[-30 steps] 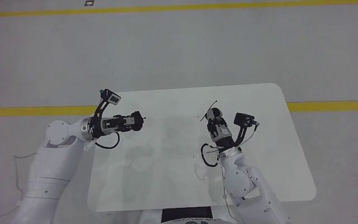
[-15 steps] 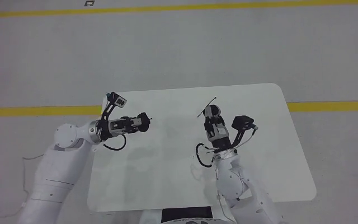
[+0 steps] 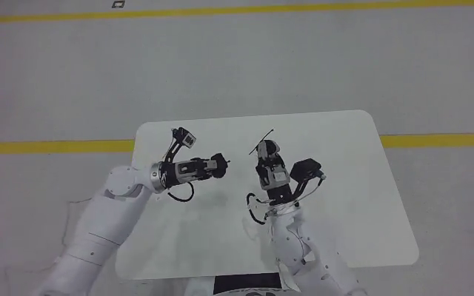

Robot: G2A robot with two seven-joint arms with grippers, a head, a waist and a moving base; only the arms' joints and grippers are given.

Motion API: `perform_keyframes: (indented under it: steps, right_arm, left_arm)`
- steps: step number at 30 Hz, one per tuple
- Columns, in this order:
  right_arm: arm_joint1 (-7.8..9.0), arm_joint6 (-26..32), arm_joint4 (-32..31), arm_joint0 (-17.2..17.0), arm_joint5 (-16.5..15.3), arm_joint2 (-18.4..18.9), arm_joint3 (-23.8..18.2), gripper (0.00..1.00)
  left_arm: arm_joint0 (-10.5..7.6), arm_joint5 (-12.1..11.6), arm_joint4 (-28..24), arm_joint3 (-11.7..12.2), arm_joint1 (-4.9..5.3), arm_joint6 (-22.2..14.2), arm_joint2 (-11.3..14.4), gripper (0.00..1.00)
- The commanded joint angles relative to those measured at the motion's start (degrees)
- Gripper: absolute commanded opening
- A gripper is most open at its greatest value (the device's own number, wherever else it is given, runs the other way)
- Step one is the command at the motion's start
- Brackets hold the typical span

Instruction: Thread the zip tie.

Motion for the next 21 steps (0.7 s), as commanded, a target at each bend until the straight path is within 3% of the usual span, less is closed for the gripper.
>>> perform_keyframes:
  steps: [1,6,13,21]
  right_arm:
    - [0.00,0.0,0.0,0.0,0.0,0.0,0.0,0.00]
    - [0.25,-0.5,-10.4,0.8,0.1,-1.6,1.0,0.00]
    - [-0.21,-4.5,-14.9,1.0,3.1,-3.7,2.1,0.00]
    - [-0.45,-6.9,-16.0,1.3,3.9,-4.4,2.4,0.00]
  left_arm:
    - [0.00,0.0,0.0,0.0,0.00,0.0,0.0,0.00]
    - [0.17,0.3,0.6,-0.5,-0.27,3.1,1.1,0.00]
    - [-1.65,0.0,3.3,1.3,-1.02,8.1,3.6,0.00]
    - [-1.96,0.0,3.8,1.7,-1.20,8.4,4.2,0.00]
